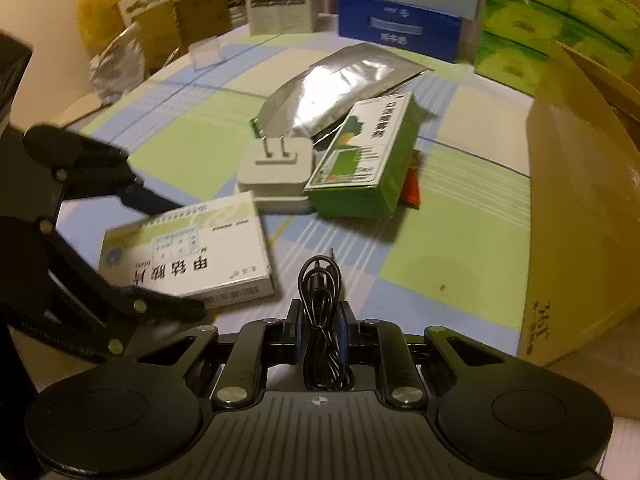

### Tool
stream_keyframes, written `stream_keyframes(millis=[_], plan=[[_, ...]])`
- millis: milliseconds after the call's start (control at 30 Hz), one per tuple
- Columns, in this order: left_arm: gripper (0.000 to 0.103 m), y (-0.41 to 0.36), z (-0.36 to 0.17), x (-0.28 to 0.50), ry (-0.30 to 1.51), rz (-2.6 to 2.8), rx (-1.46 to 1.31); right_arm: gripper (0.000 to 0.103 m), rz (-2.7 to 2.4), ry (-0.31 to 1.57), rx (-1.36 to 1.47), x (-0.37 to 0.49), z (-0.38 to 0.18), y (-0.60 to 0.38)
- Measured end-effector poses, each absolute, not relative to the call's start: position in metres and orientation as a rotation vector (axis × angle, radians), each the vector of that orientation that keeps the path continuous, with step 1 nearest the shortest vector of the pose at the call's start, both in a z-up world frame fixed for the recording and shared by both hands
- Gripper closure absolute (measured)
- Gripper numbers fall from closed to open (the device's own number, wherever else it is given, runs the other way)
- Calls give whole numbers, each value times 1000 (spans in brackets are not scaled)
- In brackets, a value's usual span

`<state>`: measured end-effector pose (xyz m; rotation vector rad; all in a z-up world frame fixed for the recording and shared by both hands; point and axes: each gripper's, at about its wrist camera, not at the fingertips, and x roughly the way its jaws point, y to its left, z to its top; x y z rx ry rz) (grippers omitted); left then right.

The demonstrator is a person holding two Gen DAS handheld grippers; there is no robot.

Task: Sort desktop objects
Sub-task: 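Lift the tablet box and black cable off the table, then carry the tablet box and cable over the cardboard box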

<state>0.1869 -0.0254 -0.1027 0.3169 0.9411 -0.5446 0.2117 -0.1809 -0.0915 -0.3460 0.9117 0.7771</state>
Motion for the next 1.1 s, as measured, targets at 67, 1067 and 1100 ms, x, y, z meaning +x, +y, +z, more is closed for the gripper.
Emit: stream_keyframes(millis=[67,1067,1100], plan=[[35,-25,-100,185,935,-541,305,90,767,897,-323,211,-88,-184],[35,-54,-15,150,845,-367,98,90,608,769,-110,170,1,-240],[35,-58,-12,149,841,-367,97,90,603,761,-108,169,5,-243]])
